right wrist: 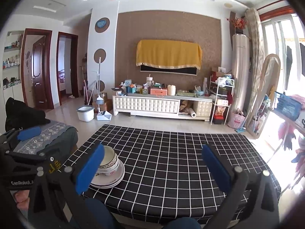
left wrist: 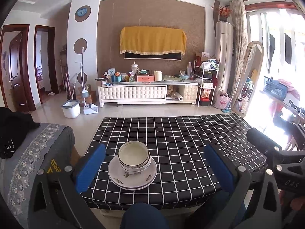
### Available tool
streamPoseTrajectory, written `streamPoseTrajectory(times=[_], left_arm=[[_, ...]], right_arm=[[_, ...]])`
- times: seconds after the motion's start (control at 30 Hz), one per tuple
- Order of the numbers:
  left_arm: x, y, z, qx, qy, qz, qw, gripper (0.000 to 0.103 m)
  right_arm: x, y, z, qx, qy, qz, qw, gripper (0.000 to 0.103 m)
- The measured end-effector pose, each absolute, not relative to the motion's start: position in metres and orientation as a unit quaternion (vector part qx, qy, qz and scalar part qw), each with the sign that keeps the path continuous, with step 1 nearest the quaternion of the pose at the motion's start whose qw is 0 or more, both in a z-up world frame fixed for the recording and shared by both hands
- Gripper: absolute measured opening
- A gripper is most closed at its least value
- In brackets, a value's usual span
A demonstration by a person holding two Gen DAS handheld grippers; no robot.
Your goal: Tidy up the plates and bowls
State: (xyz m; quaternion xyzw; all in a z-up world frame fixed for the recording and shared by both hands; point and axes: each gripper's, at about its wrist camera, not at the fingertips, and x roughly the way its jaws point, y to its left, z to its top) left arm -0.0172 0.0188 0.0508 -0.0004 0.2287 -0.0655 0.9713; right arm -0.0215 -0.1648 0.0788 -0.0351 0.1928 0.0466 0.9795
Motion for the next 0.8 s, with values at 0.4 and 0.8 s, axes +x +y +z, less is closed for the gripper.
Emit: streamPoseTrajectory(times=[0.4,0.8], left_arm=[[-0.0154,0.0153,0.0496,-0.005,0.239,-0.070,0.969,0.103],[-0.0155,0.0157,0.0508,-0.006,0.242,-0.070,0.968,0.103]], right_arm=[[-0.0230,-0.1671,0.0746,-0.032,0.205,0.046,0.977,0.103],[-0.0240,-0.1662,0.0756,-0.035,0.209,0.047,0.976,0.103]])
